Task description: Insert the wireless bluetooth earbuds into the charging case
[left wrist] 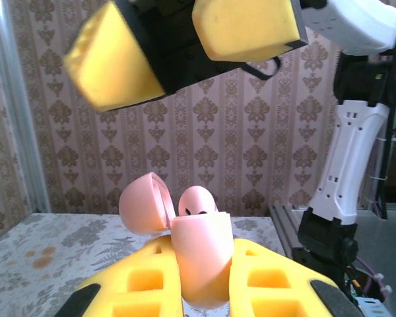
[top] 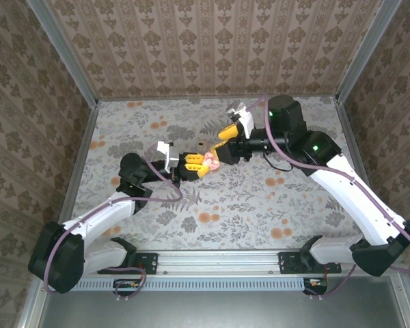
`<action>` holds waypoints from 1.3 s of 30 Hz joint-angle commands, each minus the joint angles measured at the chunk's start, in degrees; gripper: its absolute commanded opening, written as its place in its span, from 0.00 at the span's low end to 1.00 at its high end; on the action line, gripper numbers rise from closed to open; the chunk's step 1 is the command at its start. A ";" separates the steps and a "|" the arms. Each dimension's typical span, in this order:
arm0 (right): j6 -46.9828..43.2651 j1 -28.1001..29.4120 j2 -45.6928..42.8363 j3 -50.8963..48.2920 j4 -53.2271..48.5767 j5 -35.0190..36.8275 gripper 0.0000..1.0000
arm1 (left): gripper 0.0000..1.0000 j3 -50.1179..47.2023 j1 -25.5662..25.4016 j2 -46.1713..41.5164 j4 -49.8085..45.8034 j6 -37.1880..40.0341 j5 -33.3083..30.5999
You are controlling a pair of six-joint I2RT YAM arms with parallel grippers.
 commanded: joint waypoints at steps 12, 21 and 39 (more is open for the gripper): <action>29.83 -4.92 -9.32 -21.65 -15.61 38.92 0.59 | 0.00 -1.23 1.44 -6.88 -19.34 16.48 -16.61; 36.02 -17.90 2.42 -34.53 -9.40 25.74 0.48 | 0.00 -0.99 1.53 -7.35 -23.71 20.12 -15.17; 33.54 -20.31 22.35 -32.29 -6.28 26.46 0.31 | 0.00 -3.56 1.71 -10.36 -26.85 22.54 -15.89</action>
